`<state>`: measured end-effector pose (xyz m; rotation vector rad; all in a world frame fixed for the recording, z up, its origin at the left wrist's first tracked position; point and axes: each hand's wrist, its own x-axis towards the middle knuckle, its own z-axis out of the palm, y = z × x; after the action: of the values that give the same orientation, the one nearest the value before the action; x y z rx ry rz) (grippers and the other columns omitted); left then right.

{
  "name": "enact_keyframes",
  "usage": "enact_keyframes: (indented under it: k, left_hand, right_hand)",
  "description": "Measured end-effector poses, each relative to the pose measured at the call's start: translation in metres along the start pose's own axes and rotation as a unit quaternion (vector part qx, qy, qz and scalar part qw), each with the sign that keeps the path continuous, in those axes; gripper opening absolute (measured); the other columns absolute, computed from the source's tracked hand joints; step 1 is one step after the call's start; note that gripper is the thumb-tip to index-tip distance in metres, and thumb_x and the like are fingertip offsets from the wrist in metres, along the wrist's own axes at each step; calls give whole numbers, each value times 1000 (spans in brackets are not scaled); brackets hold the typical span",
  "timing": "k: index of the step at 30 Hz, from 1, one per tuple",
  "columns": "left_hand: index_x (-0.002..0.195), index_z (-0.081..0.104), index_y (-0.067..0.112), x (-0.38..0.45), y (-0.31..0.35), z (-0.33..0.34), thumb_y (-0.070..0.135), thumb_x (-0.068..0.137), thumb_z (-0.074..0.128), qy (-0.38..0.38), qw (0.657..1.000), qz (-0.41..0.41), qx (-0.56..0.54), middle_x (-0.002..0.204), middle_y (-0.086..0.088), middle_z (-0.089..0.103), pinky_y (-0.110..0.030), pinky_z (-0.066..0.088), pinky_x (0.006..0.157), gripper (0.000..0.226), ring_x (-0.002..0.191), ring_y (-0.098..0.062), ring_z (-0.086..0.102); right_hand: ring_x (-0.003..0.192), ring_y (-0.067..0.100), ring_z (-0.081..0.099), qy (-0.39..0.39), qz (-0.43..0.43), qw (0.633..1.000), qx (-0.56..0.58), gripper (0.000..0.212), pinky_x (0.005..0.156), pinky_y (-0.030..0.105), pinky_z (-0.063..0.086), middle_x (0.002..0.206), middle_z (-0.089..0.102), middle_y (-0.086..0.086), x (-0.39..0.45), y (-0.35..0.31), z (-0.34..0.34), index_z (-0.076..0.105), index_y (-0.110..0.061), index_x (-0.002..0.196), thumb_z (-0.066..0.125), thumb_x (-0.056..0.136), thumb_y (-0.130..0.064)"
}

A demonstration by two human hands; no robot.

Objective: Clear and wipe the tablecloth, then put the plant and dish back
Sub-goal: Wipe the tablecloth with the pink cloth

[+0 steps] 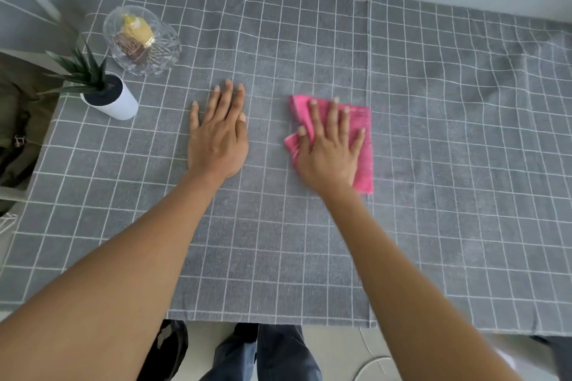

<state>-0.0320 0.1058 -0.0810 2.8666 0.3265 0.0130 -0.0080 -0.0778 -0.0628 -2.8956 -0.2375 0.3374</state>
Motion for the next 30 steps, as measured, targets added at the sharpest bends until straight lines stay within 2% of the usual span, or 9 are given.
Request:
enact_keyframes:
  k: [3, 7, 11, 13, 17, 22, 24, 28, 30]
  left_hand:
    - [152, 1, 26, 0, 0, 0, 30, 102, 15, -1, 1000, 5, 1, 160, 7, -3, -45, -4, 119, 52, 147, -11, -4]
    - [152, 2, 26, -1, -1, 0, 30, 102, 14, -6, 1000, 8, -7, 160, 6, -2, -46, -3, 119, 52, 147, -11, -4]
    - [152, 1, 25, 0, -3, 0, 30, 102, 12, -7, 1000, 15, -1, 160, 6, -3, -46, -4, 119, 52, 147, -12, -4]
    - [152, 0, 25, -1, -3, -1, 30, 102, 12, -10, 1000, 13, 1, 160, 6, -4, -46, -4, 119, 51, 147, -12, -5]
    - [152, -1, 25, -1, -4, -2, 30, 103, 11, -19, 1000, 6, 7, 160, 6, -5, -46, -5, 119, 51, 147, -12, -6]
    - [152, -5, 23, -9, -5, -10, 31, 103, 11, -54, 998, 0, -20, 160, 3, -10, -44, -11, 118, 52, 147, -13, -12]
    - [152, -3, 22, -32, -9, -10, 32, 103, 10, -45, 999, -8, -16, 160, 3, -9, -43, -12, 118, 52, 146, -12, -13]
    - [153, 4, 21, -72, -19, -11, 37, 97, 5, -35, 999, -22, -5, 160, 5, -2, -43, -9, 117, 57, 147, -12, -7]
    - [152, 5, 22, -80, -23, -11, 37, 98, 7, -31, 999, -24, -14, 160, 5, 0, -44, -8, 118, 57, 147, -11, -6]
  right_hand:
    - [147, 20, -16, 2, -69, 998, 0, 55, 114, 49, -17, 160, -13, -2, -22, -19, 13, -6, -37, 151, 9, 100, -50]
    - [147, 14, -13, 2, -108, 994, -7, 51, 118, 47, -11, 160, -10, -7, -14, 10, 5, -5, -42, 150, 11, 101, -47]
    - [145, 17, -18, 1, -28, 999, -35, 51, 118, 48, -9, 158, -18, -6, 6, 62, -13, -21, -40, 143, 4, 100, -50]
    - [146, 18, -16, 6, 30, 999, -28, 50, 118, 48, -8, 159, -16, -4, 14, 91, -25, -23, -38, 139, 4, 100, -52]
    - [148, 17, -11, 24, 112, 993, 7, 52, 119, 49, -7, 161, -7, -2, 21, 111, -33, -7, -33, 149, 8, 101, -48]
    - [148, 19, -12, 41, 159, 984, 65, 54, 116, 51, -12, 161, -9, 0, 8, 65, -19, -2, -35, 152, 10, 101, -47]
    - [147, 20, -14, 38, 128, 989, 62, 55, 115, 51, -13, 161, -11, 0, -9, 35, -7, -3, -34, 152, 11, 101, -47]
    - [147, 19, -16, -2, -39, 999, 30, 55, 114, 49, -17, 160, -13, -2, -51, -27, 18, -5, -36, 152, 9, 100, -47]
    - [147, 16, -15, -16, -100, 995, 13, 53, 114, 47, -17, 160, -11, -6, -62, -33, 22, -3, -38, 151, 9, 100, -47]
